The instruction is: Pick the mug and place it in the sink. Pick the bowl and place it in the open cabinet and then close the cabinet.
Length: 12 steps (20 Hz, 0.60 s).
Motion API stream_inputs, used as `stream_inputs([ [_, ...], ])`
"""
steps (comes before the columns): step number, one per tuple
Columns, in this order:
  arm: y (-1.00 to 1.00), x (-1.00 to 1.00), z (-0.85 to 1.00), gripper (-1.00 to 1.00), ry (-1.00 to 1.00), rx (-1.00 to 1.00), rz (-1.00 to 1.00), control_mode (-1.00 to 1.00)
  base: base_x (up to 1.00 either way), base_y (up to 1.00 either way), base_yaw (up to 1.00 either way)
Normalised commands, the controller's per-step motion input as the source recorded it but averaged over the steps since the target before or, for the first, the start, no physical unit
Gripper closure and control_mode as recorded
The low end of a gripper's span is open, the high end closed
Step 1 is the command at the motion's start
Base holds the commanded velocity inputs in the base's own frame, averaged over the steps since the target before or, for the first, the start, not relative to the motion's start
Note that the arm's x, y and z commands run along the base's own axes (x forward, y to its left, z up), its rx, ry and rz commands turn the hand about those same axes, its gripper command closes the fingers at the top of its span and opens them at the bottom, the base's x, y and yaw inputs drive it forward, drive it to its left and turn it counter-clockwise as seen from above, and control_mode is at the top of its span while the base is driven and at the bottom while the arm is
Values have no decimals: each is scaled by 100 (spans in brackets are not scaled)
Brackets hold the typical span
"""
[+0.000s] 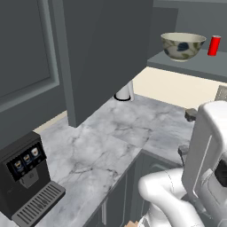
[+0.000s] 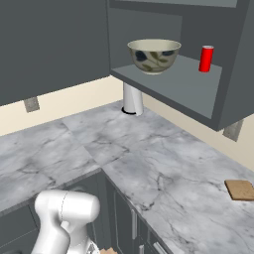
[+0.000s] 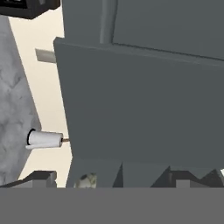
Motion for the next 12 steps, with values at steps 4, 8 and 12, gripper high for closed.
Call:
stream_inputs([
  [4, 35, 0, -27, -100, 0, 24, 0, -100, 0, 0, 0],
  [8, 46, 6, -32, -100, 0, 25, 0, -100, 0, 0, 0],
  [12, 46, 4, -11, -100, 0, 6, 0, -100, 0, 0, 0],
])
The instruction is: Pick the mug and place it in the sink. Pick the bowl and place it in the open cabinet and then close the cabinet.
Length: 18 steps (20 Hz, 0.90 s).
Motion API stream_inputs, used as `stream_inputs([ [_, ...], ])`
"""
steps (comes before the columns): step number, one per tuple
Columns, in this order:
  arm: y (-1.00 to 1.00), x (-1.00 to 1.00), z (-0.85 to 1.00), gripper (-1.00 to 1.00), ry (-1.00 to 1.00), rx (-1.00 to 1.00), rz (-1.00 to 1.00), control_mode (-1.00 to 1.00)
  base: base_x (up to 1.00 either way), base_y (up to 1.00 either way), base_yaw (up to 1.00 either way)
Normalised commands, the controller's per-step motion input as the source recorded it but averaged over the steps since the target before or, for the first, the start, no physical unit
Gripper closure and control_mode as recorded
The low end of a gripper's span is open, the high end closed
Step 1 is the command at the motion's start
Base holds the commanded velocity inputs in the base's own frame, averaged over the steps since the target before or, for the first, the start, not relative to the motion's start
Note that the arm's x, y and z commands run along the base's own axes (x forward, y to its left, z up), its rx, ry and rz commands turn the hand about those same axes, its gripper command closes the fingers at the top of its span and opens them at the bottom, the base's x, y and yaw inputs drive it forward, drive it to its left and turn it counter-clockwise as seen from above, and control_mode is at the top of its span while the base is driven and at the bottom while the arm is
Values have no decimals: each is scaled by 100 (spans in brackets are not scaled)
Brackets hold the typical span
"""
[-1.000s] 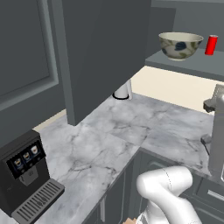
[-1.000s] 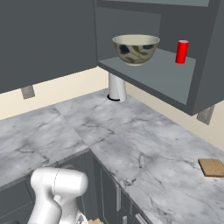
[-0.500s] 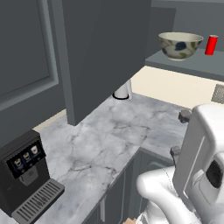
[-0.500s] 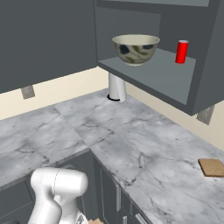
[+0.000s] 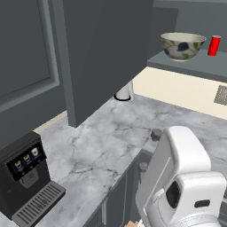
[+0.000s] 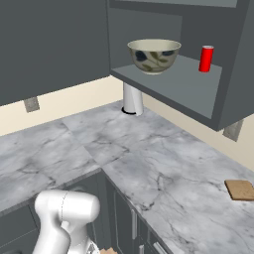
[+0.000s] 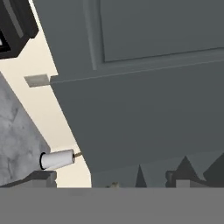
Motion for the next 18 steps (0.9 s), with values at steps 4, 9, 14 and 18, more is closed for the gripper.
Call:
stream_inputs([
  [4, 36, 5, 0, -100, 0, -5, -1, -100, 0, 0, 0],
  [9, 22, 21, 0, -100, 0, -3, -2, -100, 0, 0, 0],
  [14, 8, 26, 0, -100, 0, 0, -2, -100, 0, 0, 0],
  [18, 14, 36, -3, -100, 0, 0, -2, -100, 0, 0, 0],
])
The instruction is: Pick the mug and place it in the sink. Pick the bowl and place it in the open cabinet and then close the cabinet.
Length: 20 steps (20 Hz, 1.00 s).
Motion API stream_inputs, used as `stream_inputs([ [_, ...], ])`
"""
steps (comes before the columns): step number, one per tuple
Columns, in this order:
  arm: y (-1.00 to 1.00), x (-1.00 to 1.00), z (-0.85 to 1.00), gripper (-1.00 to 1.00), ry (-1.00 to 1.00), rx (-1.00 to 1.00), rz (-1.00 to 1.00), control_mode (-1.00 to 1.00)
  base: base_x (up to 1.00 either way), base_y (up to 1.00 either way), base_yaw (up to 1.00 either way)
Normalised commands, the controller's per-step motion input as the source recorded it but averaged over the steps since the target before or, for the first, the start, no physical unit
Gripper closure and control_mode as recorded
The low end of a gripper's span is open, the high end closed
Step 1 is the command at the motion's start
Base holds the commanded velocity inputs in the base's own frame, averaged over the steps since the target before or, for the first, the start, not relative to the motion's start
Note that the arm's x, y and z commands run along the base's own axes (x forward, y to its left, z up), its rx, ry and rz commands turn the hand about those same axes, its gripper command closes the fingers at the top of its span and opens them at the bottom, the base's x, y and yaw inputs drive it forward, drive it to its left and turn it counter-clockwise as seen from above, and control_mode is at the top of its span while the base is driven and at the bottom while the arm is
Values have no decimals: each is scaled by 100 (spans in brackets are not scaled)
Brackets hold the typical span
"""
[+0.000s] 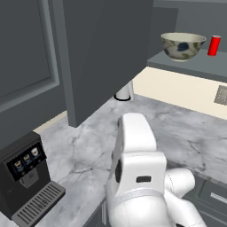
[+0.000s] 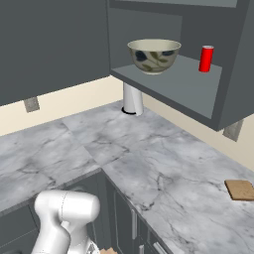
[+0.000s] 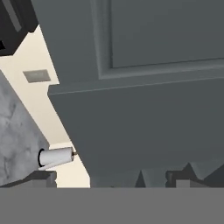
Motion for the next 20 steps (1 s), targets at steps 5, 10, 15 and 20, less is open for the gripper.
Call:
stream_inputs([
  [5, 16, 40, -6, -100, 0, -1, -2, -100, 0, 0, 0],
  [10, 14, 39, -5, -100, 0, -1, -2, -100, 0, 0, 0],
  [15, 18, 35, -6, -100, 0, -1, -1, -100, 0, 0, 0],
  [20, 28, 29, -9, -100, 0, -1, -2, -100, 0, 0, 0],
])
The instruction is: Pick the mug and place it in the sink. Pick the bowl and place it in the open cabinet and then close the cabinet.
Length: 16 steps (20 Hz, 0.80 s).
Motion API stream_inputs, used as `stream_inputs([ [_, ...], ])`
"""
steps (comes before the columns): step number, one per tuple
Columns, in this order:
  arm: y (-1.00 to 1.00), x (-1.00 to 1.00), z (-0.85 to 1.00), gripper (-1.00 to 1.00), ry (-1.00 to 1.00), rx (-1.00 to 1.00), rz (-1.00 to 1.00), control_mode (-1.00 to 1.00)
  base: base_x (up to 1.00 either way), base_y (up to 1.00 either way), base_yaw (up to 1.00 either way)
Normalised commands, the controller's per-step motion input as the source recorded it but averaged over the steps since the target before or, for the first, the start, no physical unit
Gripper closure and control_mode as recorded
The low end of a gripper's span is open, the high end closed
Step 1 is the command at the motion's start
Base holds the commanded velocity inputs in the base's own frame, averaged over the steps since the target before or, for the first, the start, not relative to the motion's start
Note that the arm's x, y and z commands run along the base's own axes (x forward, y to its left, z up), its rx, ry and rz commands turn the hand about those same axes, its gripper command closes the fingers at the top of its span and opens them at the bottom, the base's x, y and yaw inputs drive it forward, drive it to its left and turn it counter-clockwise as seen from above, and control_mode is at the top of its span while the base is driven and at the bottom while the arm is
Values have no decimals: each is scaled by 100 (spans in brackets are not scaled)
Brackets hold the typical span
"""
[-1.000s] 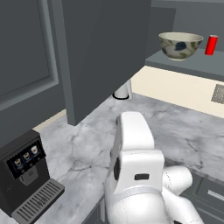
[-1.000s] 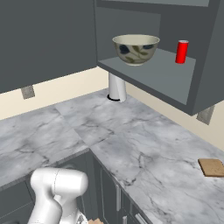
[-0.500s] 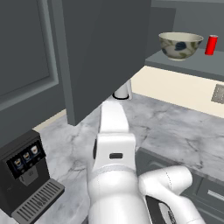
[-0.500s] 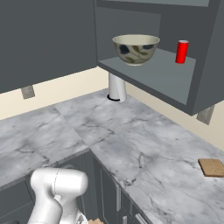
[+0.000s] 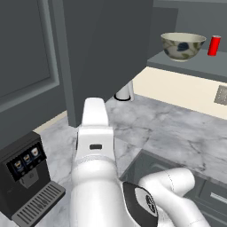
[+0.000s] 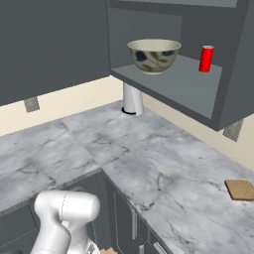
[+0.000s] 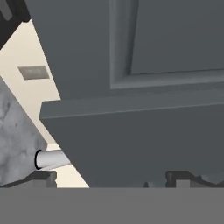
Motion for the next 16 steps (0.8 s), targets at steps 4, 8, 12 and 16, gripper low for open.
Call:
stream_inputs([
  [4, 34, 14, -9, -100, 0, 0, -1, -100, 0, 0, 0],
  [8, 21, 14, -5, -100, 0, 0, -1, -100, 0, 0, 0],
  [12, 11, 17, -6, -100, 1, 0, 0, -100, 0, 0, 0],
  [16, 27, 30, -12, -100, 0, 0, 0, -100, 0, 0, 0],
])
